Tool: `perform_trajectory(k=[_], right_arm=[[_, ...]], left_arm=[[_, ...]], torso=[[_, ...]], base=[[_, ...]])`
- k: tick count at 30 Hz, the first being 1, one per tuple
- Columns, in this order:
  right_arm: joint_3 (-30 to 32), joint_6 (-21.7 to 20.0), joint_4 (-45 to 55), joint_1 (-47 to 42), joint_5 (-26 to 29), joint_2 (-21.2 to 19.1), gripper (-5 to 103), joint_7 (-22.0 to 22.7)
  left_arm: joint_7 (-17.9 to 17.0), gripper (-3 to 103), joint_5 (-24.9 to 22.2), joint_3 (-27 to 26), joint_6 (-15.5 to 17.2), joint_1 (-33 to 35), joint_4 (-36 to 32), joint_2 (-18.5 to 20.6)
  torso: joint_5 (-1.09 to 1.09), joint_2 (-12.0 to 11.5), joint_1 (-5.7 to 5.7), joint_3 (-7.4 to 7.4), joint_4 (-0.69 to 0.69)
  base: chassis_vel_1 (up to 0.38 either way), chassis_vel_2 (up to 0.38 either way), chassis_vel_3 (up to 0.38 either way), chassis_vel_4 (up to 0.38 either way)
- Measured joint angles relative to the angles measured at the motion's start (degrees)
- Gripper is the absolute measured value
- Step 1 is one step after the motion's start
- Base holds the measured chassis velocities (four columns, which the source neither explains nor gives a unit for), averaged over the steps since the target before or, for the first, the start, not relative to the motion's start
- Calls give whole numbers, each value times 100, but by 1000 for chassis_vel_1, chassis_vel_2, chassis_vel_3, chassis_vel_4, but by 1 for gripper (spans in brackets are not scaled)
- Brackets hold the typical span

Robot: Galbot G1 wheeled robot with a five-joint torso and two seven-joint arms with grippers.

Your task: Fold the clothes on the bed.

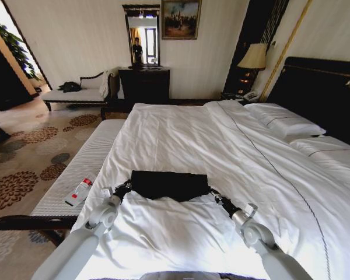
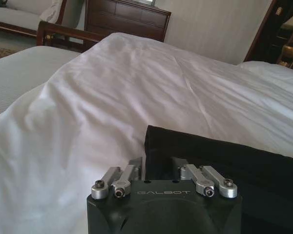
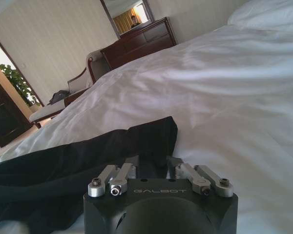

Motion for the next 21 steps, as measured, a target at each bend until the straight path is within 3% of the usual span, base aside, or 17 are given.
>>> perform_trajectory(k=[2, 3, 4, 6, 8, 9, 10, 12, 13, 15, 17, 18, 19, 21], right_arm=[[27, 5, 47, -51, -19, 19, 37, -9], [74, 13, 124, -137, -36, 54, 37, -18], [132, 25, 227, -263, -48, 101, 48, -26], [218, 52, 376, -469, -85, 163, 53, -36], [239, 59, 409, -519, -100, 183, 58, -37], [286, 79, 485, -635, -156, 247, 63, -37], [324, 104, 540, -720, -214, 313, 69, -37], [398, 157, 636, -863, -358, 462, 75, -24], [398, 157, 636, -863, -358, 462, 75, -24], [479, 251, 775, -1049, -626, 684, 80, 36], [566, 641, 890, -1258, -1231, 984, 90, 118], [566, 641, 890, -1258, -1231, 984, 90, 118], [623, 856, 947, -1352, -1611, 1109, 99, 125], [683, 1027, 1047, -1458, -1926, 1212, 100, 125]], left_arm=[[5, 37, 17, -59, -1, 85, -51, -10], [15, 42, 44, -144, 0, 204, -116, -18], [48, 48, 103, -284, -5, 393, -205, -26], [96, 58, 219, -516, -38, 707, -336, -29], [106, 58, 259, -578, -51, 795, -372, -34], [121, 70, 424, -726, -87, 998, -450, -63], [132, 70, 609, -828, -122, 1119, -493, -100], [200, 81, 991, -1029, -253, 1372, -599, -221], [200, 81, 991, -1029, -253, 1372, -599, -221], [316, 85, 1231, -1270, -384, 1647, -762, -374], [530, 96, 1355, -1592, -530, 2010, -969, -565], [530, 96, 1355, -1592, -530, 2010, -969, -565], [670, 98, 1450, -1784, -626, 2201, -1049, -653], [853, 100, 1586, -2014, -761, 2458, -1150, -755]], torso=[[1, 0, 0, 0, 0], [1, 0, 0, 0, 1], [1, 0, -1, 0, 1], [0, 0, -1, 0, 1], [0, 0, -1, -1, 1], [0, 0, -1, -1, 1], [1, 0, -1, 0, 1], [0, 0, 0, -1, 1], [0, 0, 0, -1, 1], [1, 0, 0, 0, 2], [0, 0, -1, -1, 0], [0, 0, -1, -1, 0], [1, 1, -1, -1, 0], [0, 1, -1, -1, 0]], base=[[0, 0, 0, 0], [0, 0, 0, 0], [0, 0, 0, 0], [0, 0, 0, 0], [0, 0, 0, 0], [0, 0, 0, 0], [0, 0, 0, 0], [0, 0, 0, 0], [0, 0, 0, 0], [0, 0, 0, 0], [0, 0, 0, 0], [0, 0, 0, 0], [0, 0, 0, 0], [0, 0, 0, 0]])
